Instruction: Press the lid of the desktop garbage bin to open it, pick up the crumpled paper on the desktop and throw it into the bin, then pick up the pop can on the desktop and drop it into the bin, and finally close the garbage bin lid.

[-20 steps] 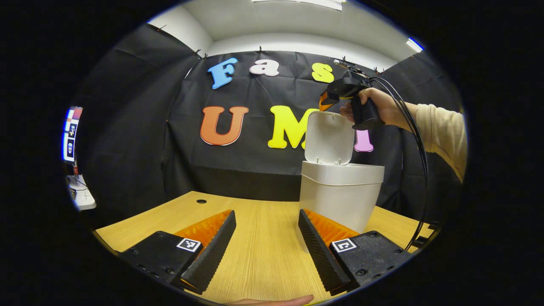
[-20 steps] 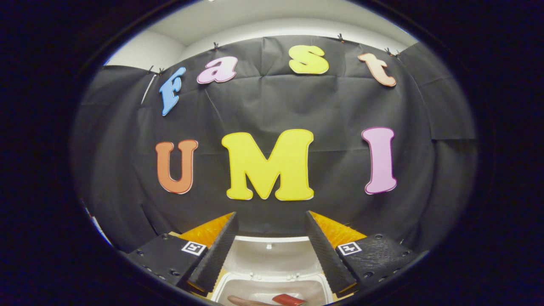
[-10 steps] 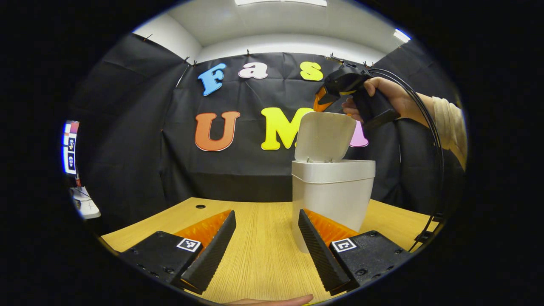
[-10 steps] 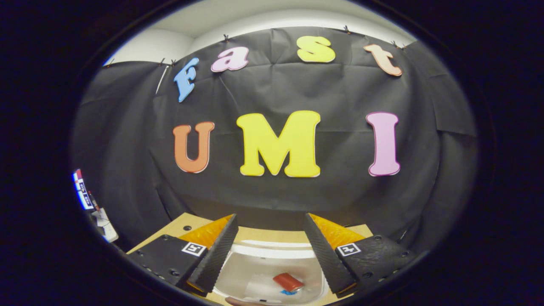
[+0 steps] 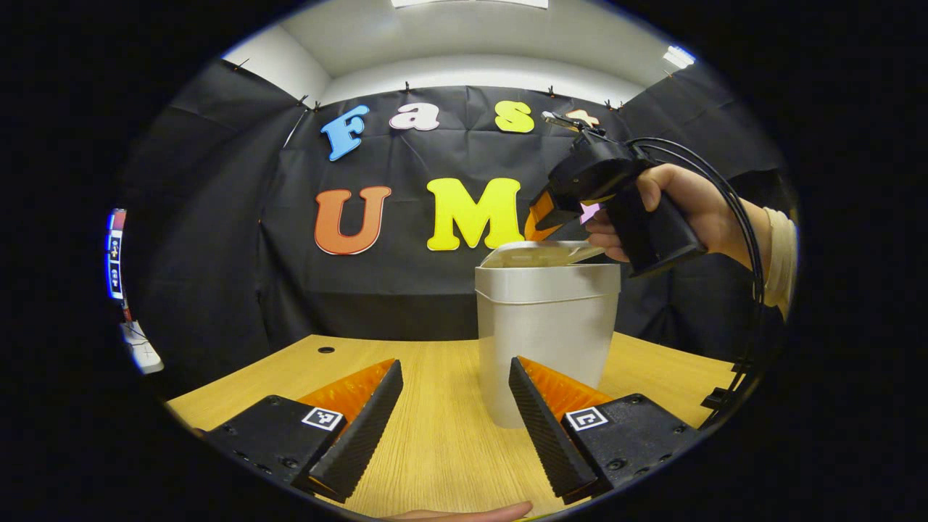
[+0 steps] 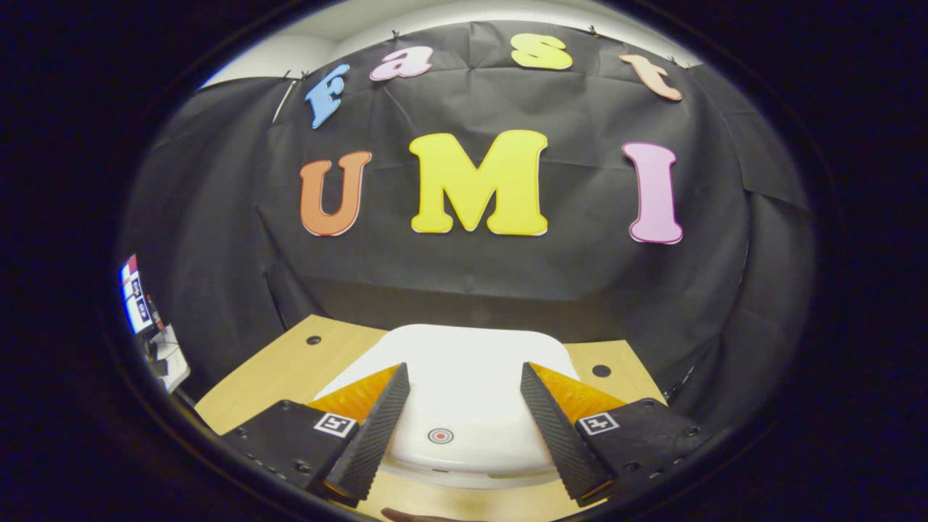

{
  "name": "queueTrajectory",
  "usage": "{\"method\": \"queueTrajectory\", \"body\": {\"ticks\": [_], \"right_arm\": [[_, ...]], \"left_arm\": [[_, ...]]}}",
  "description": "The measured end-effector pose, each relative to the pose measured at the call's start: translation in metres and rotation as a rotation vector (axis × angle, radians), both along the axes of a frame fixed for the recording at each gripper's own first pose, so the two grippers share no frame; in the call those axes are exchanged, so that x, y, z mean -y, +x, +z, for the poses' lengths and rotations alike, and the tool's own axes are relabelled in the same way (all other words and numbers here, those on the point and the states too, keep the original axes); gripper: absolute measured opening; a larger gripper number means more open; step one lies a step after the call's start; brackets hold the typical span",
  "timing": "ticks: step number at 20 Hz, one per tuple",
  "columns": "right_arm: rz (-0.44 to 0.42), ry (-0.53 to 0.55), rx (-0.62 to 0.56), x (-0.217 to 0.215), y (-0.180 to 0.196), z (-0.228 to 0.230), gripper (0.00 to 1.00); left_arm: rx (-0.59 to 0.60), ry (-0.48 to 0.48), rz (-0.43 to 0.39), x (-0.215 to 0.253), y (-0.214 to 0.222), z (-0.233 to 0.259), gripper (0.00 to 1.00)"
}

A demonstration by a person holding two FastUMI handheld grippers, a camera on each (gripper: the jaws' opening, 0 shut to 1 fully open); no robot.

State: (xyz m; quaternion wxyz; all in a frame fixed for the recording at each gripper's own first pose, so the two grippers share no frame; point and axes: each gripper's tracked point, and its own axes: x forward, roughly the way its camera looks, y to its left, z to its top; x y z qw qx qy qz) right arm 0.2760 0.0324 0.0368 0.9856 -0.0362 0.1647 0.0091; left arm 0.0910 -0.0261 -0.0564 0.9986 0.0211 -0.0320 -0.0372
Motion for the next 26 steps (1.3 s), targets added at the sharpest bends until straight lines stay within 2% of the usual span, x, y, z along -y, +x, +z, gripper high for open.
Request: {"method": "queueTrajectory", "body": {"ticks": [6,8,10,13,15,19,22,23,25,26], "right_arm": [[-0.019,0.011,0.021,0.001,-0.022,-0.013,0.94],[-0.039,0.017,0.027,0.003,-0.03,-0.015,0.96],[-0.057,-0.007,0.032,0.002,-0.04,-0.021,0.94],[-0.033,-0.032,0.115,0.0,-0.048,-0.021,0.98],[-0.022,-0.011,0.151,0.002,-0.048,-0.024,0.96],[-0.044,0.03,0.292,-0.002,-0.059,-0.015,0.96],[-0.006,-0.026,0.359,-0.016,-0.078,-0.021,0.96],[0.011,-0.063,0.362,-0.018,-0.083,-0.025,0.92],[0.027,-0.113,0.343,-0.022,-0.096,-0.045,0.96],[0.03,-0.096,0.335,-0.022,-0.104,-0.047,0.98]], "left_arm": [[-0.065,-0.087,-0.036,0.001,0.003,-0.01,0.95],[-0.081,-0.113,-0.035,-0.002,0.005,-0.01,0.95],[-0.092,-0.131,-0.023,-0.008,0.005,-0.011,0.95],[-0.103,-0.153,-0.011,-0.011,0.005,-0.01,0.95],[-0.099,-0.17,-0.03,-0.005,0.003,-0.007,0.95],[-0.087,-0.137,-0.012,-0.01,0.002,-0.006,0.95],[-0.071,-0.128,0.01,-0.016,0.001,-0.003,0.96],[-0.068,-0.13,0.015,-0.017,0.002,-0.004,0.95],[-0.07,-0.128,0.02,-0.017,0.002,-0.004,0.95],[-0.067,-0.124,0.022,-0.017,0.002,-0.003,0.96]]}}
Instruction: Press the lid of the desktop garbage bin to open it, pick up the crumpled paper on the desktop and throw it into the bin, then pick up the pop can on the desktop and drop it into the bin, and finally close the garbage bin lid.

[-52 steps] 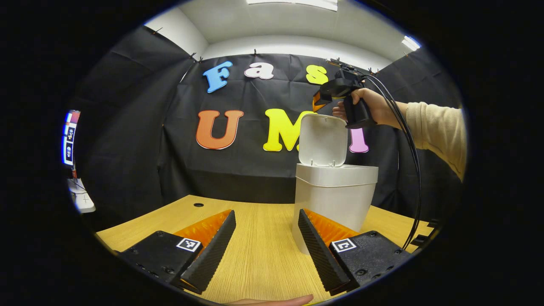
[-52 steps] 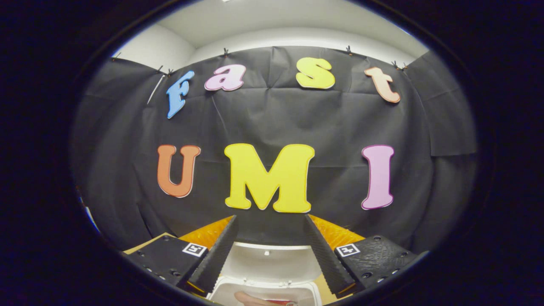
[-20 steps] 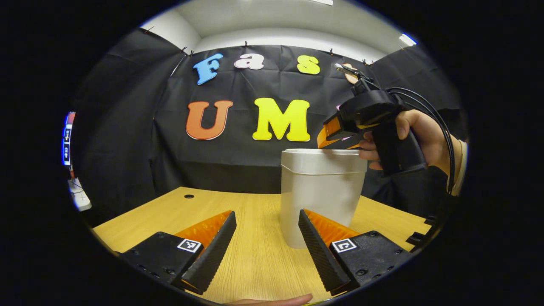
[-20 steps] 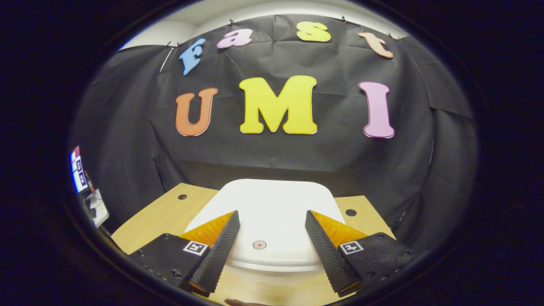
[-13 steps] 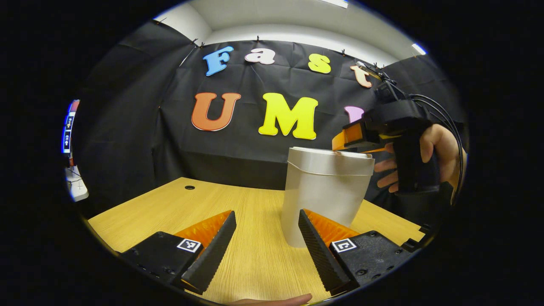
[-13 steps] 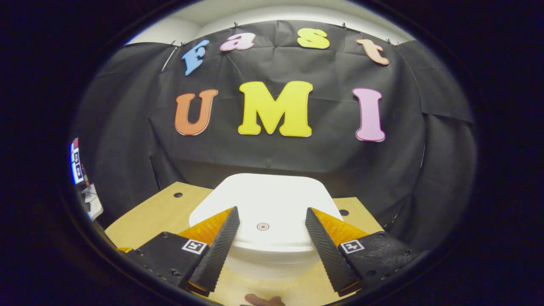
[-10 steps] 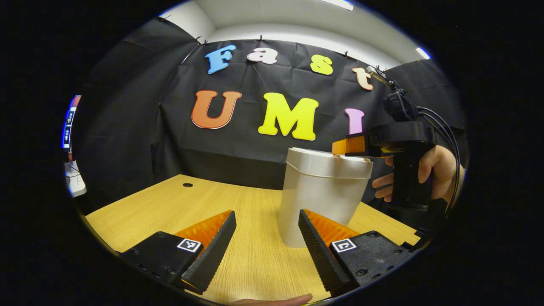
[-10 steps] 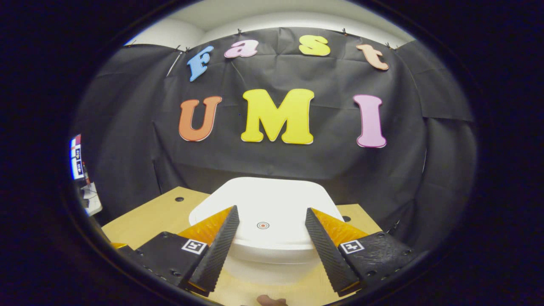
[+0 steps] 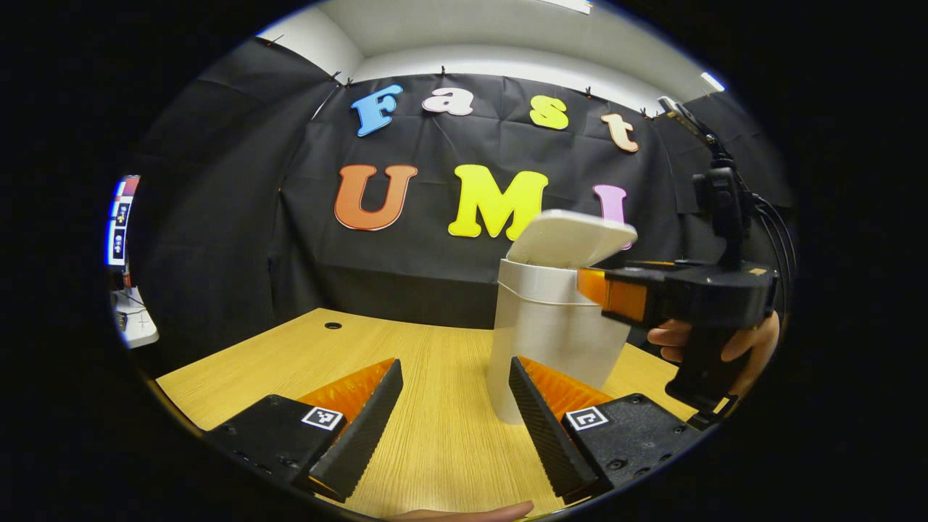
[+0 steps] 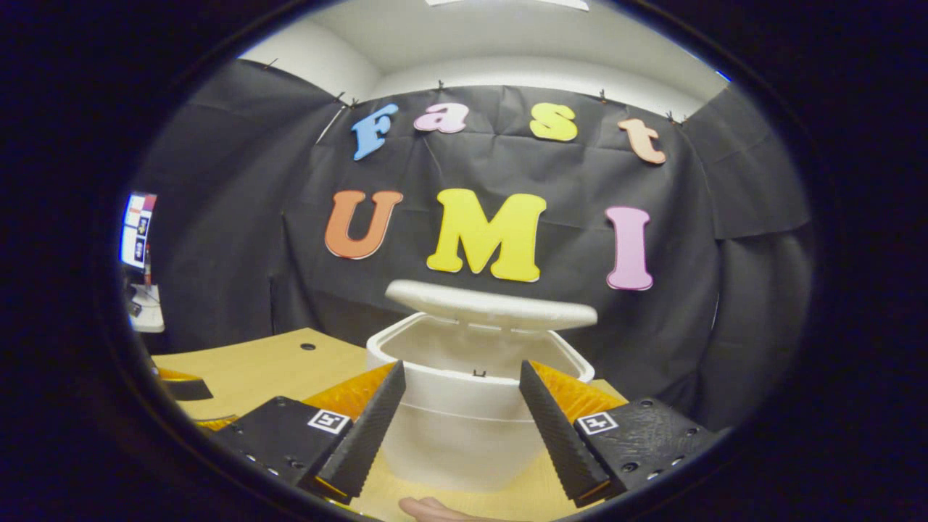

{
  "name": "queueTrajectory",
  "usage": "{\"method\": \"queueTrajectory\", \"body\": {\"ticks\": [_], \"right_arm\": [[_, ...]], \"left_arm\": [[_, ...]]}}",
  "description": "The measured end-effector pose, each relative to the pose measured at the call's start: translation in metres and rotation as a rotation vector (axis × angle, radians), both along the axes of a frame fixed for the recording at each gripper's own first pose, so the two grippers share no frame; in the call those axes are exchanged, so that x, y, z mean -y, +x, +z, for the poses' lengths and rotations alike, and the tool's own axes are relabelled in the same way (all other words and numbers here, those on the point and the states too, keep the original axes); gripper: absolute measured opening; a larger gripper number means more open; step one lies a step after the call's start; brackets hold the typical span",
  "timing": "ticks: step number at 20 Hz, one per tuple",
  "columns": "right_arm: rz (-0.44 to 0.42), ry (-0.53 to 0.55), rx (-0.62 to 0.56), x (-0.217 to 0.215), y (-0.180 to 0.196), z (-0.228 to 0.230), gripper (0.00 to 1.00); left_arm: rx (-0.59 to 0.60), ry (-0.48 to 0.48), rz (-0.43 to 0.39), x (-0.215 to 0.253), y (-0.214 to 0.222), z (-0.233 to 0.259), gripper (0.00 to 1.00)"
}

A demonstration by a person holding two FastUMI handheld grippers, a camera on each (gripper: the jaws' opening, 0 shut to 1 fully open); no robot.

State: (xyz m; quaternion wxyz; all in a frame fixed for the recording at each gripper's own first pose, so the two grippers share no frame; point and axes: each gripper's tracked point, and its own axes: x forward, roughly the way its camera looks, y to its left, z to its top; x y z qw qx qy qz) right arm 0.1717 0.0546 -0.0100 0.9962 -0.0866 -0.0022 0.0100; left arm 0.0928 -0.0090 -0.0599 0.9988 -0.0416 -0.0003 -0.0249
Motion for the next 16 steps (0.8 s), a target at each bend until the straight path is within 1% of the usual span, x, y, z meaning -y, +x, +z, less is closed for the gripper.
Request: {"method": "queueTrajectory", "body": {"ticks": [1,2,3,4,5,7,8,9,10,12,16], "right_arm": [[0.019,0.029,-0.003,-0.004,-0.011,-0.004,0.98],[0.016,0.055,-0.006,-0.003,-0.021,-0.007,0.95],[0.01,0.077,0.003,0.002,-0.033,-0.008,0.95],[0.002,0.087,0.01,0.004,-0.044,-0.009,0.98],[-0.012,0.089,0.025,0.01,-0.055,-0.01,0.95],[-0.034,0.068,0.04,0.02,-0.074,-0.015,0.95],[-0.051,0.062,0.043,0.028,-0.083,-0.019,0.95],[-0.057,0.065,0.035,0.033,-0.091,-0.024,0.95],[-0.052,0.075,0.023,0.035,-0.098,-0.03,0.97],[-0.051,0.094,-0.001,0.043,-0.108,-0.039,0.98],[-0.083,0.11,-0.038,0.064,-0.111,-0.049,0.97]], "left_arm": [[0.001,0.008,0.001,0.001,-0.001,0.001,0.95],[0.004,0.014,0.002,0.0,-0.004,0.003,0.96],[0.011,0.022,0.005,0.0,-0.005,0.005,0.96],[0.018,0.031,0.007,0.0,-0.006,0.006,0.95],[0.026,0.037,0.009,-0.001,-0.006,0.008,0.95],[0.036,0.041,0.006,0.0,-0.008,0.012,0.95],[0.042,0.042,0.004,0.0,-0.008,0.014,1.0],[0.047,0.042,0.007,0.0,-0.009,0.016,0.95],[0.045,0.041,0.01,0.0,-0.01,0.016,0.95],[0.048,0.037,0.009,0.001,-0.011,0.016,0.95],[0.033,0.034,0.008,0.0,-0.009,0.011,0.95]]}}
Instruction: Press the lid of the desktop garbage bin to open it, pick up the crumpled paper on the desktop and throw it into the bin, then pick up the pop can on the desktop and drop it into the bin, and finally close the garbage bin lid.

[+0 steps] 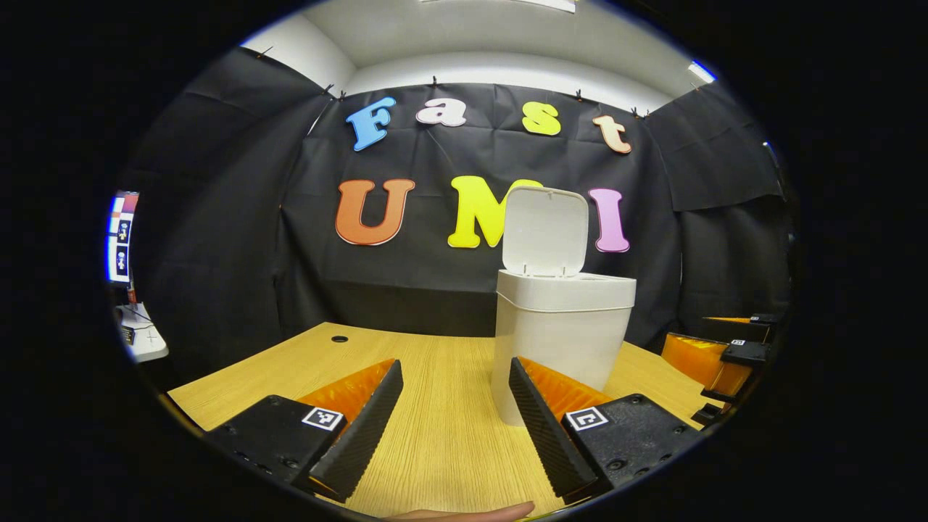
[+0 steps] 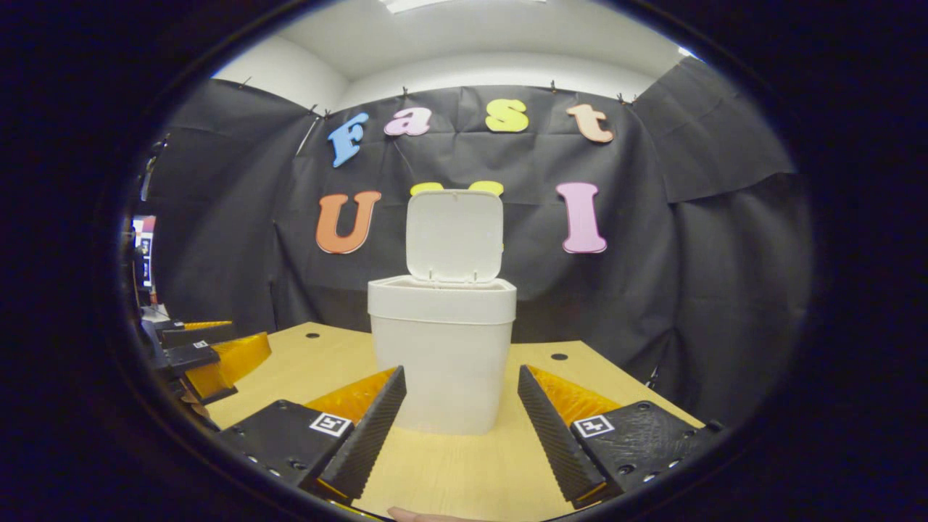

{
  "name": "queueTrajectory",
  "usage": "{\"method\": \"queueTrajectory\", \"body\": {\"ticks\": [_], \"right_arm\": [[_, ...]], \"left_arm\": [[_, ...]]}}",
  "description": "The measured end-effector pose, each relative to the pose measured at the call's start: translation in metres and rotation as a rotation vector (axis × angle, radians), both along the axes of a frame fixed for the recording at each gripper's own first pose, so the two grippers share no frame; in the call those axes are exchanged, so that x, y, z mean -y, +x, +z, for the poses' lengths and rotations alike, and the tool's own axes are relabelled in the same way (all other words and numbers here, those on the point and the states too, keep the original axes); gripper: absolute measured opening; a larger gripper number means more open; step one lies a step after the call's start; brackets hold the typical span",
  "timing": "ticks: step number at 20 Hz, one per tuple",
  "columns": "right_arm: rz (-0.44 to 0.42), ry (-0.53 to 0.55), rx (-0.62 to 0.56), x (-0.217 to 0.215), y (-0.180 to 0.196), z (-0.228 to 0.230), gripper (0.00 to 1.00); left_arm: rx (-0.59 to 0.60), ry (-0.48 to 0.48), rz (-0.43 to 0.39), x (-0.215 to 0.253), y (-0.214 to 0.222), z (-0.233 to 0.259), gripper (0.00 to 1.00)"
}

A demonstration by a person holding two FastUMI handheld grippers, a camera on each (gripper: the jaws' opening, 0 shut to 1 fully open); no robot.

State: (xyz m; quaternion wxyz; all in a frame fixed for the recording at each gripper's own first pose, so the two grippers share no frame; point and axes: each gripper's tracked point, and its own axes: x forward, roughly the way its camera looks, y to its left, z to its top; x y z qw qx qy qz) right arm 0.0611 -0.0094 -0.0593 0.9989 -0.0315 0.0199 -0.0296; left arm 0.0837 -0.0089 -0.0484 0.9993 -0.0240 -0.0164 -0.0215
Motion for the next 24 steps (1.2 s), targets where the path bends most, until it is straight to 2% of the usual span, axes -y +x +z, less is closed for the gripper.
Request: {"method": "queueTrajectory", "body": {"ticks": [4,7,13,14,15,17,19,20,21,24], "right_arm": [[-0.013,0.024,0.009,0.01,0.008,0.013,0.95],[-0.016,0.001,0.04,0.007,0.026,0.044,0.95],[0.053,-0.077,0.129,-0.032,0.073,0.152,0.95],[0.058,-0.09,0.149,-0.038,0.08,0.172,0.92],[0.055,-0.1,0.162,-0.042,0.088,0.194,0.97],[0.065,-0.086,0.176,-0.054,0.104,0.234,0.95],[0.095,-0.048,0.153,-0.069,0.128,0.264,0.97],[0.101,-0.041,0.134,-0.074,0.145,0.275,0.95],[0.093,-0.035,0.122,-0.076,0.164,0.287,0.97],[0.062,-0.053,0.082,-0.083,0.235,0.3,0.95]], "left_arm": [[-0.004,0.008,0.0,-0.001,0.0,-0.002,0.95],[-0.003,0.017,-0.002,-0.001,0.0,-0.003,0.95],[-0.006,0.03,0.008,-0.003,0.002,-0.006,0.96],[-0.007,0.03,0.008,-0.003,0.003,-0.007,0.96],[-0.01,0.031,0.008,-0.003,0.003,-0.007,0.96],[-0.017,0.031,0.011,-0.005,0.003,-0.009,0.96],[-0.022,0.029,0.02,-0.008,0.005,-0.011,0.96],[-0.023,0.026,0.026,-0.011,0.005,-0.011,0.96],[-0.026,0.018,0.03,-0.015,0.006,-0.01,0.96],[-0.035,-0.019,0.035,-0.026,0.008,-0.01,0.96]]}}
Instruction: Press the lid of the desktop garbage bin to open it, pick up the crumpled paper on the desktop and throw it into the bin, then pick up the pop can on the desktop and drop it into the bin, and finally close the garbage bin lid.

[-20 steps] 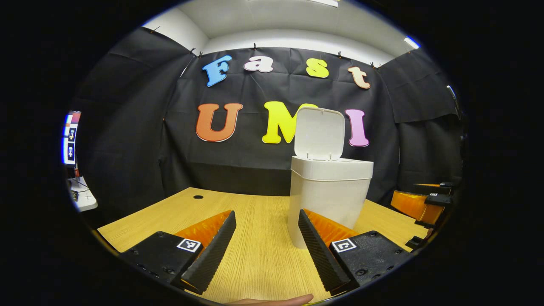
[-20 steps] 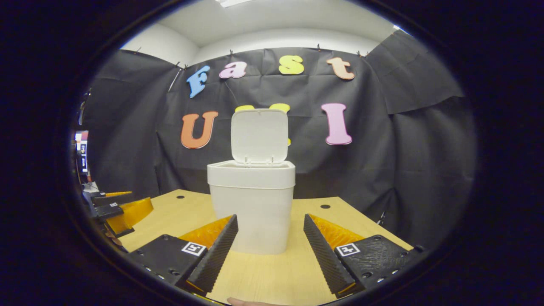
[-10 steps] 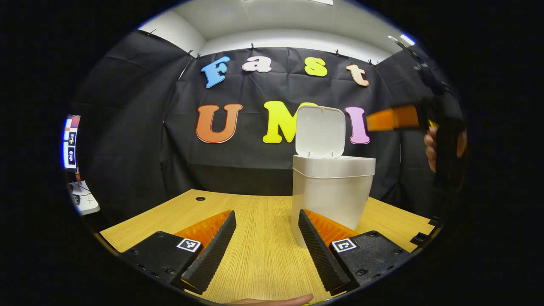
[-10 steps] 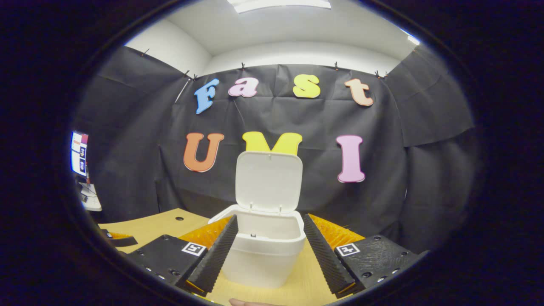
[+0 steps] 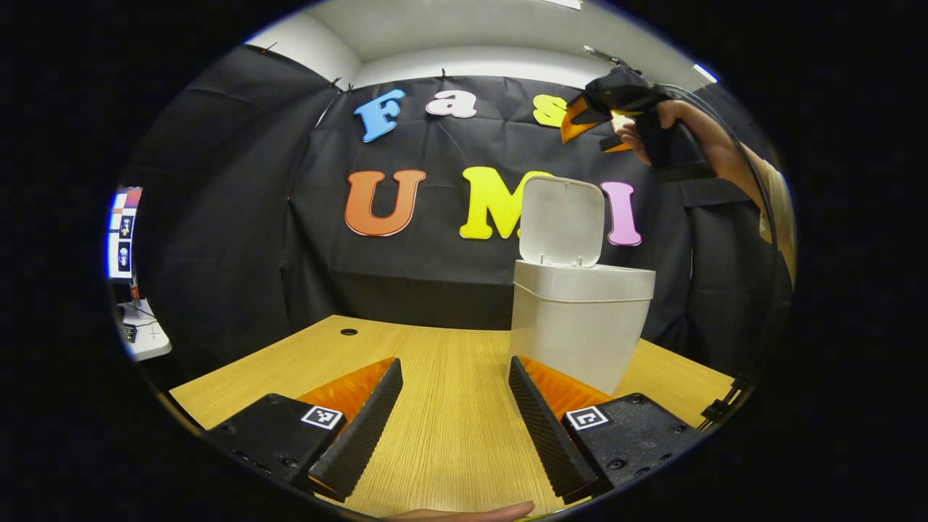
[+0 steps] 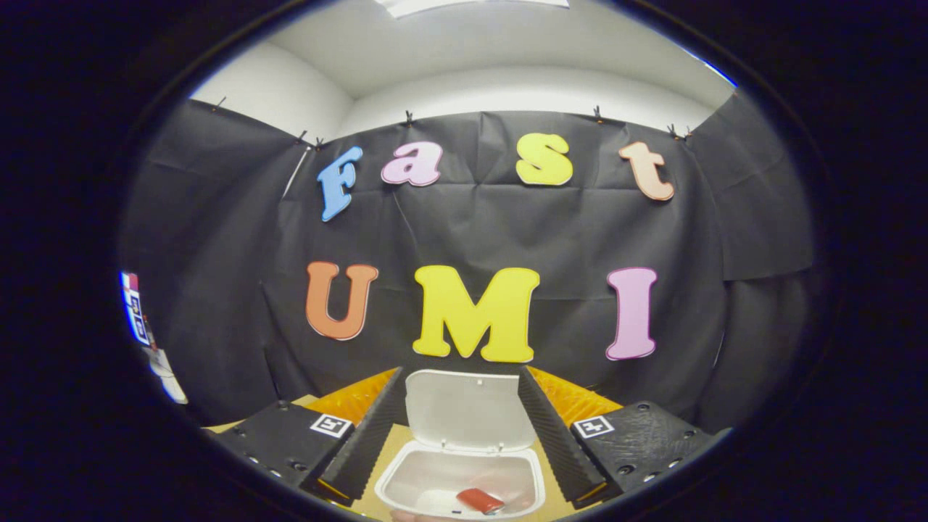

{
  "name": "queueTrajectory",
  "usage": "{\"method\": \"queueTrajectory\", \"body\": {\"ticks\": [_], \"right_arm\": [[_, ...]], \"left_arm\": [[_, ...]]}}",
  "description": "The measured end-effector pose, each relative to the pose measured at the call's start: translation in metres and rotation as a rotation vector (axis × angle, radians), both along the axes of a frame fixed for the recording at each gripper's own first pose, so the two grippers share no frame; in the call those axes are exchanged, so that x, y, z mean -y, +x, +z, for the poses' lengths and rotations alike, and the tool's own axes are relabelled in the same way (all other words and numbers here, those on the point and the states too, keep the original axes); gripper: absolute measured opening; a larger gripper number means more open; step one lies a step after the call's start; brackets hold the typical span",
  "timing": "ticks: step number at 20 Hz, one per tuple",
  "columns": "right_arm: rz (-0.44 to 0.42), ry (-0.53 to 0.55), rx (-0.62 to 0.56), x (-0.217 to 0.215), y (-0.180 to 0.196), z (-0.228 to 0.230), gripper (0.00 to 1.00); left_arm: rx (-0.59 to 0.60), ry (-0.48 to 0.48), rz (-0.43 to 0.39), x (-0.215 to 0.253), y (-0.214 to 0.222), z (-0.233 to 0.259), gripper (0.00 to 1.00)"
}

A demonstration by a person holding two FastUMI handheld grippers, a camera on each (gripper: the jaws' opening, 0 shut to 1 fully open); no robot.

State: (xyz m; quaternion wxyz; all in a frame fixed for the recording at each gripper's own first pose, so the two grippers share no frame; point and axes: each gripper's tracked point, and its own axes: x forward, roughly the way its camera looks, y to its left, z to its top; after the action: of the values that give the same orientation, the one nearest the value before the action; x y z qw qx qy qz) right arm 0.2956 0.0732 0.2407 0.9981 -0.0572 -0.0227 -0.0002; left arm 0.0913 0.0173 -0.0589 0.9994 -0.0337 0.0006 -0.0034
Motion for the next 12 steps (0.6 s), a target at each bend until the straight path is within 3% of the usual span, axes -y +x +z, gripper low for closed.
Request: {"method": "queueTrajectory", "body": {"ticks": [3,6,8,12], "right_arm": [[-0.053,0.019,-0.046,0.003,0.067,-0.01,0.97],[-0.077,0.054,-0.116,0.004,0.105,-0.034,0.97],[-0.08,0.104,-0.104,0.003,0.104,-0.033,0.99],[-0.076,0.064,-0.1,0.003,0.076,-0.041,0.98]], "left_arm": [[0.009,-0.018,0.037,-0.022,0.0,0.004,0.96],[0.013,-0.04,0.053,-0.034,0.002,0.004,0.96],[0.009,-0.033,0.068,-0.041,0.003,0.002,0.96],[-0.008,-0.039,0.084,-0.046,0.004,-0.001,0.96]]}}
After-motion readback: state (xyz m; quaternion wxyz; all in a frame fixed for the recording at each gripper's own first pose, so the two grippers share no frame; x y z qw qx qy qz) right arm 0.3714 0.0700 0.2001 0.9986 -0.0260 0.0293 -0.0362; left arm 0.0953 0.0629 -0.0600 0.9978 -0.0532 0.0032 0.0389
